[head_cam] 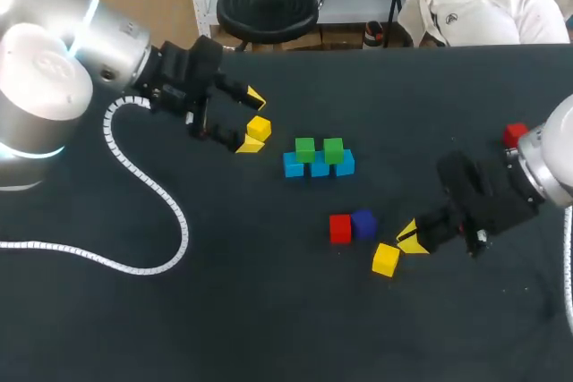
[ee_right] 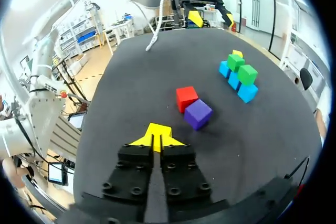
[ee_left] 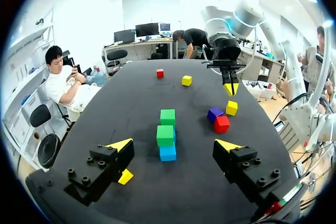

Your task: Place the blue cubes, place green cubes on the blue cubes, place the yellow cubes on the green cubes, then place the red cubes on the yellow cubes, and place purple cube on the red cubes.

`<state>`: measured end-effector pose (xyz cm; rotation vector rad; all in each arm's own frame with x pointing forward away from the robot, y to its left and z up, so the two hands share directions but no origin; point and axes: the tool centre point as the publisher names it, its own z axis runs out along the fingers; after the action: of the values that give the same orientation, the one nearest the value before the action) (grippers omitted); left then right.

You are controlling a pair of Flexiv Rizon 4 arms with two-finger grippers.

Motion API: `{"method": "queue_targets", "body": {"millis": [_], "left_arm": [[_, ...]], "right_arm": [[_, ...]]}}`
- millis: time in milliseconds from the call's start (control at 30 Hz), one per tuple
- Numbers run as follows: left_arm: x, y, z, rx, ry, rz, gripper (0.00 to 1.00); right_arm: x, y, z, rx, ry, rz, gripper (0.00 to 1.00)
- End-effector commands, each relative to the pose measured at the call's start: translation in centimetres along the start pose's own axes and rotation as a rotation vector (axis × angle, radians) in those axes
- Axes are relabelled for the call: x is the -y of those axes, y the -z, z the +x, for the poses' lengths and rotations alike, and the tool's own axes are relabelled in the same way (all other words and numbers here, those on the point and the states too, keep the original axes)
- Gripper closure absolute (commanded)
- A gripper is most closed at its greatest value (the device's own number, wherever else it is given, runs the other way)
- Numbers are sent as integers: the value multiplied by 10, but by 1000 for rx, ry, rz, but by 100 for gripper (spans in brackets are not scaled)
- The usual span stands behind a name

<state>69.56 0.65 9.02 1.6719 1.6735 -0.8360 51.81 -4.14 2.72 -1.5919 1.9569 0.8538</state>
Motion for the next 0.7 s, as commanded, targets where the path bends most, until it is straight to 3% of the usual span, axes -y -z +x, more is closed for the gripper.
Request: {"method": "queue_targets", "body": {"millis": [33, 233, 700], "left_arm": [[0, 0, 1, 3, -3, 0, 0], [0, 0, 1, 3, -3, 0, 0], [0, 0, 1, 3, -3, 0, 0]], "right_arm": [[-12, -9, -1, 15, -16, 66, 0], [-25, -13, -4, 19, -30, 144, 0], [-17, -9, 2, 9, -9, 157, 0]]}}
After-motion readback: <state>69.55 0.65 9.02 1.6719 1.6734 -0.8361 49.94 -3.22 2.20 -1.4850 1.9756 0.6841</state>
